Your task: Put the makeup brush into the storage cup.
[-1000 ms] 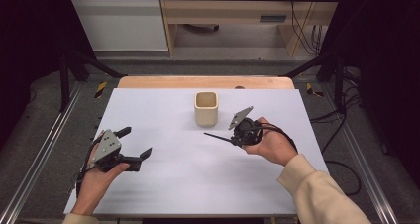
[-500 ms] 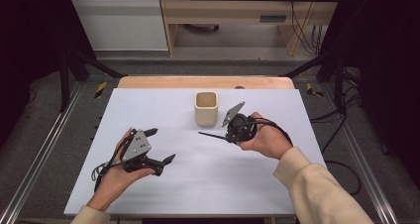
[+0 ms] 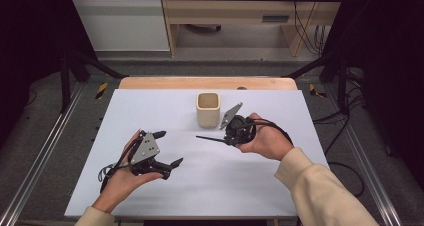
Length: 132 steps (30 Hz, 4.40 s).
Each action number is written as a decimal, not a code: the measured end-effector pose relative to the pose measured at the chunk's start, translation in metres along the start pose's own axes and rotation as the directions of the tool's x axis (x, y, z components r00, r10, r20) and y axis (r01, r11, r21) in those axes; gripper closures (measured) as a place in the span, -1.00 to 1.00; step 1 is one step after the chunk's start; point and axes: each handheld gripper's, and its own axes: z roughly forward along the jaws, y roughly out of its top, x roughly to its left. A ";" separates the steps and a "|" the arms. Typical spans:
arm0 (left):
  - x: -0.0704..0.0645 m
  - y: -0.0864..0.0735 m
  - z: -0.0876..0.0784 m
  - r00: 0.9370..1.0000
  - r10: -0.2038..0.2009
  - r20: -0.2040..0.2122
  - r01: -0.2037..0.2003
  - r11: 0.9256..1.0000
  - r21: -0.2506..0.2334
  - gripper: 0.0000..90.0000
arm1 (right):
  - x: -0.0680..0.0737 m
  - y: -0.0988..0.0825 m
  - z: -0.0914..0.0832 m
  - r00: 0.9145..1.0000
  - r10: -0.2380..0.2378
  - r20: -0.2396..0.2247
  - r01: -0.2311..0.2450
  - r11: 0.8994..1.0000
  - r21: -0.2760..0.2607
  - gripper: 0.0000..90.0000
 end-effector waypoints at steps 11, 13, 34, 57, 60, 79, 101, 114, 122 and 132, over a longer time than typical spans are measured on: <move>-0.008 0.006 0.002 0.998 0.056 0.011 -0.056 0.998 0.033 -0.92 | 0.009 0.010 0.000 0.999 -0.042 -0.024 0.042 0.999 0.002 0.87; -0.010 0.006 0.004 0.998 0.064 0.017 -0.064 0.997 0.041 -0.91 | 0.010 0.011 0.000 0.998 -0.050 -0.029 0.050 0.999 0.004 0.87; -0.018 0.003 0.020 0.991 0.122 0.059 -0.127 0.989 0.081 -0.71 | 0.031 0.032 0.010 0.989 -0.124 -0.084 0.123 0.992 -0.012 0.87; -0.027 0.002 0.041 0.970 0.218 0.104 -0.229 0.967 0.109 0.02 | 0.041 0.039 0.010 0.980 -0.151 -0.131 0.150 0.988 -0.023 0.87; -0.028 0.002 0.041 0.968 0.222 0.113 -0.235 0.965 0.115 0.08 | 0.042 0.040 0.010 0.978 -0.161 -0.134 0.160 0.987 -0.021 0.87; -0.030 0.002 0.041 0.963 0.225 0.148 -0.245 0.959 0.139 0.56 | 0.045 0.043 0.013 0.971 -0.185 -0.148 0.185 0.983 -0.015 0.87; -0.017 -0.008 0.039 0.984 0.126 0.124 -0.141 0.983 0.121 0.86 | 0.035 0.036 -0.012 0.996 -0.066 -0.057 0.052 0.973 -0.225 -0.55; 0.007 -0.013 0.027 0.999 -0.031 -0.015 0.031 0.999 0.032 0.86 | 0.020 0.014 -0.024 0.987 0.158 -0.014 -0.147 0.876 -0.459 -0.86; 0.010 -0.016 0.018 0.995 -0.085 -0.048 0.084 0.996 -0.035 0.86 | 0.025 -0.011 -0.015 0.967 0.252 -0.027 -0.225 0.802 -0.554 -0.84; -0.001 -0.009 0.026 0.993 -0.112 -0.035 0.108 0.991 -0.083 0.86 | 0.032 -0.030 0.001 0.938 0.345 -0.026 -0.278 0.707 -0.650 -0.68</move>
